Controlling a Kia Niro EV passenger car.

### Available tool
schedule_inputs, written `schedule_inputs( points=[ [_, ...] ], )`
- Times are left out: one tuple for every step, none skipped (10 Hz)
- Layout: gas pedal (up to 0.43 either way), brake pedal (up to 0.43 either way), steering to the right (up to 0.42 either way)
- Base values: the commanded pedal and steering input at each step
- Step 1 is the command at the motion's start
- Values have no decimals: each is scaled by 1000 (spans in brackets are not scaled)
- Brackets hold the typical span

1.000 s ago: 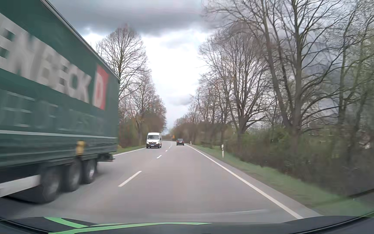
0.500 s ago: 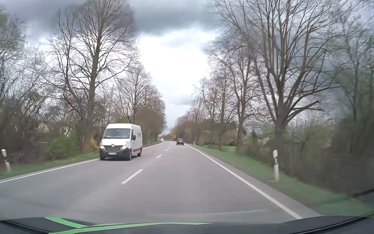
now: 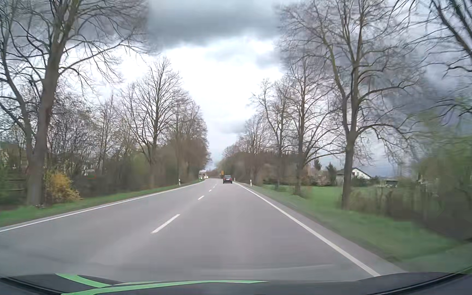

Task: Follow the waypoints while adhering to traffic rules and regulations

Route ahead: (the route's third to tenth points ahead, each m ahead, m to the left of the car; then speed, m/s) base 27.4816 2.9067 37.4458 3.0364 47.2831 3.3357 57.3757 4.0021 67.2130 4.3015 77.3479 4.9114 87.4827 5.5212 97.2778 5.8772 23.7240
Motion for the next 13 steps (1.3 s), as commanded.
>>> schedule_inputs(
  points=[
    [240, 0, -3],
    [240, 0, -3],
    [240, 0, -3],
    [240, 0, -3],
    [240, 0, -3],
    [240, 0, -3],
    [240, 0, -3],
    [240, 0, -2],
    [240, 0, -3],
    [240, 0, -2],
    [240, 0, -3],
    [240, 0, -3],
    [240, 0, -2]
  ],
)
